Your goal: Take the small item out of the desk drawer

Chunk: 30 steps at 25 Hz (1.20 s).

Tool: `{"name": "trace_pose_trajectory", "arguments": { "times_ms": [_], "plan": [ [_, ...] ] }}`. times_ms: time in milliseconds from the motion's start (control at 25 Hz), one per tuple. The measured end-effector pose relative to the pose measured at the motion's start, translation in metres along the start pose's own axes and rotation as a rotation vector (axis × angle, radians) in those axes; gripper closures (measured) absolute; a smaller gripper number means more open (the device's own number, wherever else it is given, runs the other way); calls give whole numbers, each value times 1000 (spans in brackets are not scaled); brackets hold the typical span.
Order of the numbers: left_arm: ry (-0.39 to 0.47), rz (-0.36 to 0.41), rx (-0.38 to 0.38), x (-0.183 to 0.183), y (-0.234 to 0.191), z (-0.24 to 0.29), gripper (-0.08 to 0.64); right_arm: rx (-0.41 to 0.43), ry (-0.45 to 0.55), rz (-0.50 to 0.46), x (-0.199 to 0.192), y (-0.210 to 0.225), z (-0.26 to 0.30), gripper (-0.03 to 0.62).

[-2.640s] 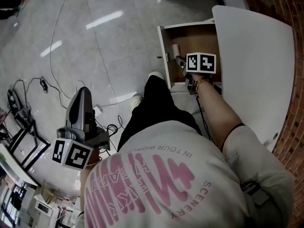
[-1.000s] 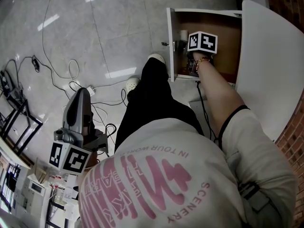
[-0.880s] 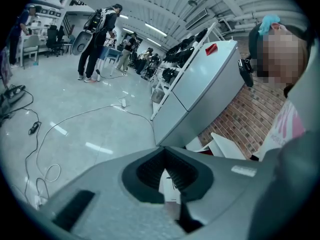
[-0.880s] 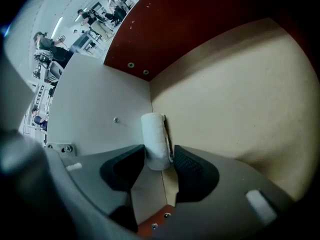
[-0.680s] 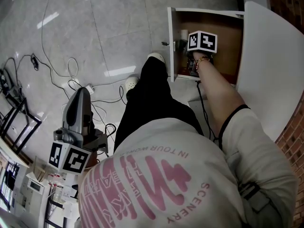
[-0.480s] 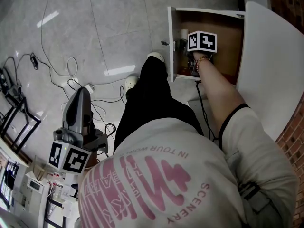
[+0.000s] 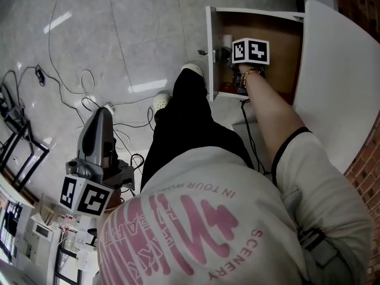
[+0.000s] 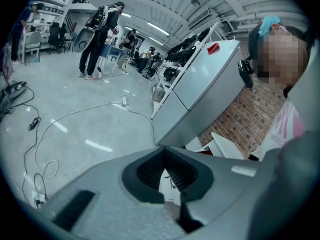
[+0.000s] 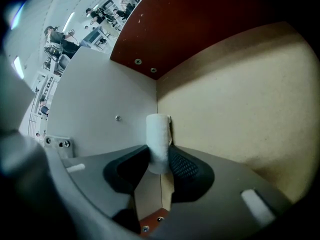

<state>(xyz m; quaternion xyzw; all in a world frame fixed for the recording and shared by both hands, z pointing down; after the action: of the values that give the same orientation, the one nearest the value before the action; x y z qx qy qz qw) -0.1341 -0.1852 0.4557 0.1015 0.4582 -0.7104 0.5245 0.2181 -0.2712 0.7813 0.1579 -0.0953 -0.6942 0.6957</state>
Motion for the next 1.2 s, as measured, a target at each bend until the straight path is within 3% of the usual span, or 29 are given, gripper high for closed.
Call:
{"name": "trace_pose_trajectory", "arguments": {
  "times_ms": [240,600,1200],
  "plan": [
    [10,-11,6,2,1,-4,557,-21,0,18,0,-2,-1,453],
    [39,-42,14,-5,4,-16,557,-65,6,-28,0,-6,-7,462],
    [96,-67,-2,-11,-4,-49,557,-163,50,8,-23,-22,-31,463]
  ]
}}
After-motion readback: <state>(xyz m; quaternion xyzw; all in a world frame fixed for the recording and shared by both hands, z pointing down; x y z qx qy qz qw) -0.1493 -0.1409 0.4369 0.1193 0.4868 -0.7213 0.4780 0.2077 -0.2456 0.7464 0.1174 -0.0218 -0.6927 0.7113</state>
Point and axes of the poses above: the fingertips, and each gripper's own axes: z forward along the fingers, y to its right, x out of its top, the point moved 6 cm from there along -z, backward along the fingers, and after that the axes turned 5 degrees about y, right-handed, at the moved point
